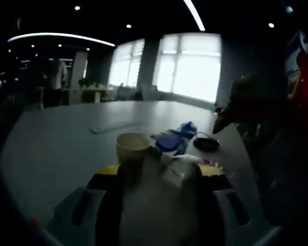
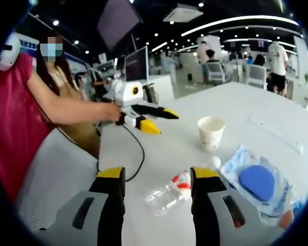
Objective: Arrange the tabletop items into an orderly group along one side of the table until the central work area is clear of visible clutter.
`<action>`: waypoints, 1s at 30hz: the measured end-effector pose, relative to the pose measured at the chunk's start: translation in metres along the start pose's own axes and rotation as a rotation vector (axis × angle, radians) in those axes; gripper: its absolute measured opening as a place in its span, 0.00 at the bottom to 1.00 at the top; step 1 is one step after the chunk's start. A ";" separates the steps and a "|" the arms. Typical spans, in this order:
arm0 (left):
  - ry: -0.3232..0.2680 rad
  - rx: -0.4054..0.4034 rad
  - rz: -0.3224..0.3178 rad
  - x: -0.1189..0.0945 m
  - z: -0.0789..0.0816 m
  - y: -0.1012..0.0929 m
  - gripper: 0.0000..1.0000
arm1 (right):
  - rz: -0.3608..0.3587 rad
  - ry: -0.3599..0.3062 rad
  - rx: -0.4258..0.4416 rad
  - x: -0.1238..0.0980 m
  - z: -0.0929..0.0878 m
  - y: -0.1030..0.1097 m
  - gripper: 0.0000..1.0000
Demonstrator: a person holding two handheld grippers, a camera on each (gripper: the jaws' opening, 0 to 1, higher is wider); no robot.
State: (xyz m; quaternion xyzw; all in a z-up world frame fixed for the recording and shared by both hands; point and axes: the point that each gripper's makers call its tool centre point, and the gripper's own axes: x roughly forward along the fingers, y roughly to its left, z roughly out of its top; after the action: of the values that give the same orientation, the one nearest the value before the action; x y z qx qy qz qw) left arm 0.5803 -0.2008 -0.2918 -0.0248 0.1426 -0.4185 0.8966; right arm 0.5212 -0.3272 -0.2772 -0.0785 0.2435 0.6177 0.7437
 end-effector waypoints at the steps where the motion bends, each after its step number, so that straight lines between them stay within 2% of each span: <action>1: 0.001 0.003 -0.003 -0.001 0.001 -0.004 0.54 | -0.003 0.003 0.000 -0.001 -0.002 0.001 0.52; 13: 0.043 0.026 -0.036 0.000 0.012 -0.053 0.56 | -0.051 0.012 0.021 -0.026 -0.025 0.005 0.59; 21: 0.073 0.031 -0.039 0.003 0.014 -0.070 0.56 | -0.117 0.055 0.037 -0.045 -0.049 0.008 0.74; 23: 0.075 0.032 -0.041 0.004 0.015 -0.074 0.55 | -0.139 0.057 0.047 -0.049 -0.054 0.008 0.82; 30: 0.091 0.027 -0.034 0.009 0.018 -0.094 0.55 | -0.191 0.055 0.079 -0.058 -0.066 0.007 0.97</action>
State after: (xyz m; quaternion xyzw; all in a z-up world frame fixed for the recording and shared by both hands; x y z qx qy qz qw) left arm 0.5214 -0.2699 -0.2612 0.0040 0.1769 -0.4362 0.8823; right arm 0.4901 -0.4038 -0.3066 -0.0889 0.2796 0.5313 0.7948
